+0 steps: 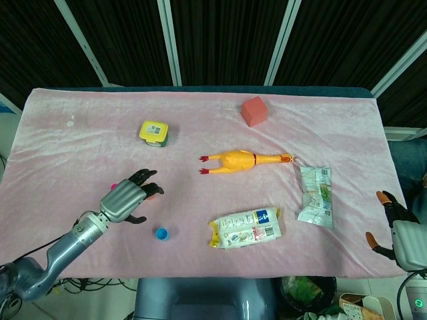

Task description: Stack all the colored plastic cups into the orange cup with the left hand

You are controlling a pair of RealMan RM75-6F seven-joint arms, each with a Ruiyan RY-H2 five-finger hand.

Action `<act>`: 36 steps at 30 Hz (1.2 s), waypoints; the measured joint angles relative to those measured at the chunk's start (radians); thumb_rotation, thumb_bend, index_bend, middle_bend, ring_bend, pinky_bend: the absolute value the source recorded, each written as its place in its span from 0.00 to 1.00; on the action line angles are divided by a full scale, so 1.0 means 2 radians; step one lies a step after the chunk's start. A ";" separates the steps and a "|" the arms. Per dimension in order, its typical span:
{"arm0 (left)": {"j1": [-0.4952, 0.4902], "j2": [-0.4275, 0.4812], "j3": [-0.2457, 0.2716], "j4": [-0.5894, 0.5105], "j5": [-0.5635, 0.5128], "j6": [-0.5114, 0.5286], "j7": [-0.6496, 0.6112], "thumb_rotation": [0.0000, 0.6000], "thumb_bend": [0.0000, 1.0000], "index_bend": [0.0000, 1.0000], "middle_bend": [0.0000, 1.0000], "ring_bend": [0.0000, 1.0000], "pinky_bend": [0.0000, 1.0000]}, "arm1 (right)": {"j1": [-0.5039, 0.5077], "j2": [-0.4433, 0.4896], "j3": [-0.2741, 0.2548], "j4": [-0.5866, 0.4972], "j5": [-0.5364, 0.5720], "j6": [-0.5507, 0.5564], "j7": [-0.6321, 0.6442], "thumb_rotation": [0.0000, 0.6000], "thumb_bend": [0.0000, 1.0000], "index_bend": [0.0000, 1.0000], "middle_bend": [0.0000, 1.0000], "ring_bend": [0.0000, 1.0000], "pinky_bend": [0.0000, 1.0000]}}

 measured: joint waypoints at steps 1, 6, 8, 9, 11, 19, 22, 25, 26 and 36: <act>-0.001 0.002 0.004 -0.007 0.004 -0.002 0.000 1.00 0.13 0.28 0.33 0.02 0.09 | 0.000 0.000 0.000 0.000 0.000 0.000 0.000 1.00 0.26 0.03 0.06 0.16 0.21; -0.008 0.008 0.018 -0.034 0.013 -0.032 0.010 1.00 0.13 0.27 0.33 0.03 0.08 | 0.000 0.000 0.001 0.001 0.000 0.000 0.001 1.00 0.26 0.04 0.06 0.16 0.21; -0.011 0.006 0.021 -0.035 0.010 -0.043 0.017 1.00 0.13 0.27 0.33 0.03 0.08 | 0.000 0.000 0.001 0.001 0.000 0.000 0.002 1.00 0.26 0.03 0.06 0.16 0.21; -0.012 0.004 0.021 -0.035 0.008 -0.048 0.020 1.00 0.13 0.27 0.33 0.03 0.08 | 0.000 0.000 0.001 0.001 0.000 0.000 0.002 1.00 0.26 0.03 0.06 0.16 0.21; -0.014 -0.002 0.022 -0.033 0.003 -0.055 0.027 1.00 0.13 0.27 0.33 0.03 0.08 | 0.000 0.000 0.001 0.001 0.001 0.000 0.002 1.00 0.26 0.03 0.06 0.16 0.21; -0.017 -0.023 0.023 -0.018 -0.009 -0.071 0.042 1.00 0.14 0.29 0.35 0.03 0.08 | 0.001 0.000 0.001 0.001 0.001 -0.001 0.003 1.00 0.26 0.03 0.06 0.16 0.21; -0.019 -0.028 0.025 -0.015 -0.010 -0.076 0.044 1.00 0.14 0.30 0.37 0.03 0.08 | 0.001 0.000 0.001 0.001 0.001 -0.001 0.003 1.00 0.26 0.03 0.06 0.16 0.21; -0.020 -0.033 0.027 -0.011 -0.011 -0.081 0.045 1.00 0.17 0.33 0.39 0.03 0.08 | 0.001 0.000 0.001 0.001 0.001 -0.001 0.003 1.00 0.26 0.03 0.06 0.16 0.21; -0.020 -0.034 0.027 -0.010 -0.011 -0.082 0.045 1.00 0.19 0.34 0.40 0.03 0.08 | 0.001 0.000 0.001 0.001 0.001 -0.001 0.003 1.00 0.26 0.03 0.06 0.16 0.21; -0.025 -0.052 0.028 0.011 -0.021 -0.095 0.047 1.00 0.23 0.37 0.42 0.04 0.08 | 0.001 0.001 0.001 0.000 0.003 -0.003 0.005 1.00 0.26 0.03 0.06 0.16 0.21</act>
